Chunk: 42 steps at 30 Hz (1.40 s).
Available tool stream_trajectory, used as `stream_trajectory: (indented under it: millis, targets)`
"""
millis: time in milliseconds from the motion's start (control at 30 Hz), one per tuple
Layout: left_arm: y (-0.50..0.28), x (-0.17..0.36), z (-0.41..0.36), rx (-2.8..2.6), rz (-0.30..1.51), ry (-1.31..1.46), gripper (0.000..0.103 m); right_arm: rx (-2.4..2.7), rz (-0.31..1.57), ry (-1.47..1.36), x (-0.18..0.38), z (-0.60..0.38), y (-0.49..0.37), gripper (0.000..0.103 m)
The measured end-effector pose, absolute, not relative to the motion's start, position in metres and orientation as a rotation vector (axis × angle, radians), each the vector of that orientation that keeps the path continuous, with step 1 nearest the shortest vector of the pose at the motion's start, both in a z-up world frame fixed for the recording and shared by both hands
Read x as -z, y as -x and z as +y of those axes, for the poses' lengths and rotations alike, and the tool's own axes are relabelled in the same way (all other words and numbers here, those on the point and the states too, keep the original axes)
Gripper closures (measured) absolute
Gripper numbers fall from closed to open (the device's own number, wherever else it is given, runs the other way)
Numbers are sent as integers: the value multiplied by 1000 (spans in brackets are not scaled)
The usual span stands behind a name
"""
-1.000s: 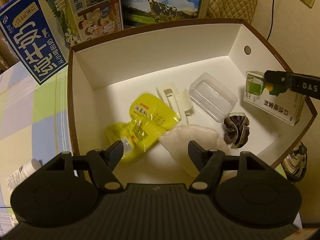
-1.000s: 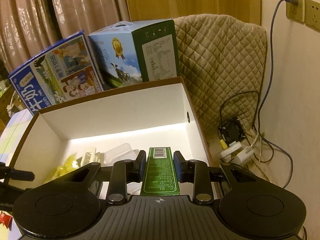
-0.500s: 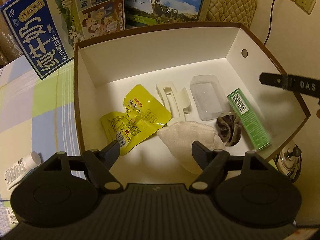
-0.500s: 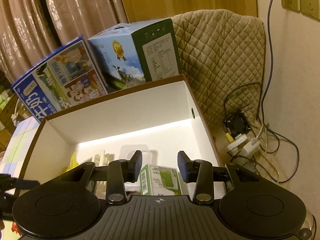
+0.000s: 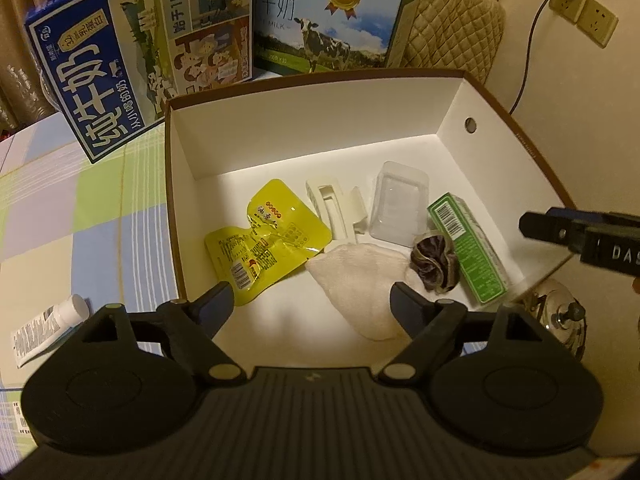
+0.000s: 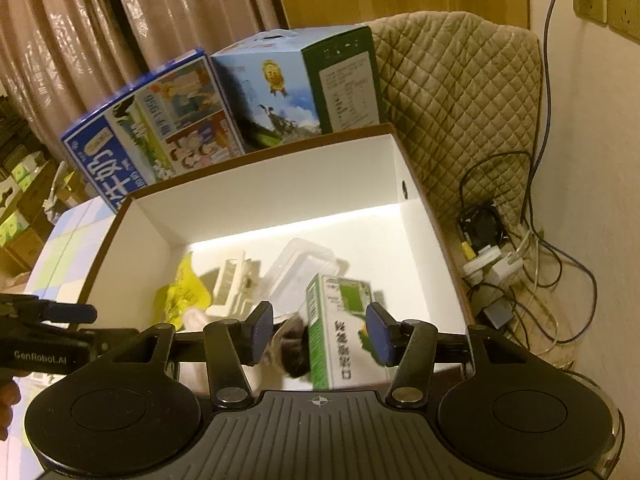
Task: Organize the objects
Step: 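Lower pouch and green box into the box and open both tools, then move both tools back to the remaining items on the table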
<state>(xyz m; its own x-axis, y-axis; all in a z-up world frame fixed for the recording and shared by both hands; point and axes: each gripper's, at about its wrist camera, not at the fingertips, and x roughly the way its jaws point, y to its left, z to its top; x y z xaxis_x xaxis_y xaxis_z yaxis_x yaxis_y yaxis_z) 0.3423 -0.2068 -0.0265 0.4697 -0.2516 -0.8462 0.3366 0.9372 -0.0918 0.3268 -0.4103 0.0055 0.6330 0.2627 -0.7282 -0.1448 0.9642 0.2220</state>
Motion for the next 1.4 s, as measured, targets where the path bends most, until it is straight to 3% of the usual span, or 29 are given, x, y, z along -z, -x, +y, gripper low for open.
stream_trajectory:
  millis: [600,1400]
  targets:
    - [-289,-4,-171,354,952,-16,17,-289,820,-141,-32,-386,-274,49]
    - [-194,-4,-43,197,963,85,16,-417,858,-113,-23,-298,-197,49]
